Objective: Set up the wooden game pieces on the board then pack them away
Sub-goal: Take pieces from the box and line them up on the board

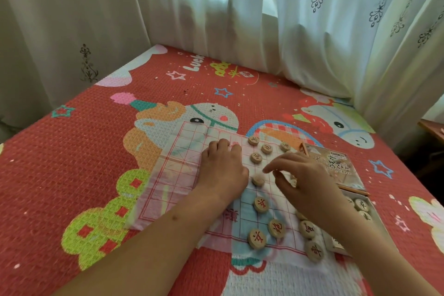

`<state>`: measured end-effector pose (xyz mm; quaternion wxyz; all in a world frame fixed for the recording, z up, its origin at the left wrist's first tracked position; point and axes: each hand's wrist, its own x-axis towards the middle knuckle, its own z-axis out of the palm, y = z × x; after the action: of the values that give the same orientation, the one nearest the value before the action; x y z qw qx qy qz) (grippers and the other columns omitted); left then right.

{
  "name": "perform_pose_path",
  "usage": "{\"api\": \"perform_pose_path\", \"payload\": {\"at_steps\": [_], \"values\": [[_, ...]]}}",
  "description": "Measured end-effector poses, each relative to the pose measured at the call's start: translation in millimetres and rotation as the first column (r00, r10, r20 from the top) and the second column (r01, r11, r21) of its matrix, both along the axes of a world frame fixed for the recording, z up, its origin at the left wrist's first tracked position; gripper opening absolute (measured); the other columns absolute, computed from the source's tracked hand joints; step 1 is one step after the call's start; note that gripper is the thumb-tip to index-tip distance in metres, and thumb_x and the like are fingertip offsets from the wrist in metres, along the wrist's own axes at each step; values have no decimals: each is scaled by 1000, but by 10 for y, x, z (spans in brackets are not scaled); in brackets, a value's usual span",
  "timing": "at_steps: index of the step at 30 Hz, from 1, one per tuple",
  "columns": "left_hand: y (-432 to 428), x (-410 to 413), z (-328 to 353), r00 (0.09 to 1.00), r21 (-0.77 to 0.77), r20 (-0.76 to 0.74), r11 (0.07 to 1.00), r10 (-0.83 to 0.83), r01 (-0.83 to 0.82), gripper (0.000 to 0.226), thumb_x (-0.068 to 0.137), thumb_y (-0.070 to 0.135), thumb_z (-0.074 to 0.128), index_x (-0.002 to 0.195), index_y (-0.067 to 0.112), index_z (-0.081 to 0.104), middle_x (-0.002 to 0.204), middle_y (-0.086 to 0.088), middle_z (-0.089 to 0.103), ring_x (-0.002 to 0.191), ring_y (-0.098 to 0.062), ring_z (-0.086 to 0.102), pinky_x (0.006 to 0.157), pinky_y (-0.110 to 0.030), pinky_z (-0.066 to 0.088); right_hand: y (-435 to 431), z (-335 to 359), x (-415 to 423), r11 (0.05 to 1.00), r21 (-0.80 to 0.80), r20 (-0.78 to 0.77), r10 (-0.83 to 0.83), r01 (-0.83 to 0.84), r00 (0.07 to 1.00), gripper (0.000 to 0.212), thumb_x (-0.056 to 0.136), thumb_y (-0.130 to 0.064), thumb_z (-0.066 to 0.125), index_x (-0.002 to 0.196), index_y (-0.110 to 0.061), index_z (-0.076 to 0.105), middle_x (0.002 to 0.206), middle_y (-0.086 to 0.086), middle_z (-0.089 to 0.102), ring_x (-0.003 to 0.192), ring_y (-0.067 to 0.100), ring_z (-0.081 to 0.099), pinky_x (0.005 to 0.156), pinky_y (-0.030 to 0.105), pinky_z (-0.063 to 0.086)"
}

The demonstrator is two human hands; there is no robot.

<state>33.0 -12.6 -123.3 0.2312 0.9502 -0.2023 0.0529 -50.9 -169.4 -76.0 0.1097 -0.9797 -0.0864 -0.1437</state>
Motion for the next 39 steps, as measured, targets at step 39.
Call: {"api": "perform_pose_path", "payload": {"at_steps": [39], "values": [[-5, 33, -40, 1000, 17, 29, 1000, 7, -7, 43, 92, 31, 49, 133, 19, 51, 134, -5, 46, 124, -26, 38, 102, -38, 34, 62, 8, -442, 978, 191, -266, 135, -85, 955, 92, 73, -69, 63, 148, -48, 16, 153, -29, 12, 142, 0, 12, 118, 36, 19]]}}
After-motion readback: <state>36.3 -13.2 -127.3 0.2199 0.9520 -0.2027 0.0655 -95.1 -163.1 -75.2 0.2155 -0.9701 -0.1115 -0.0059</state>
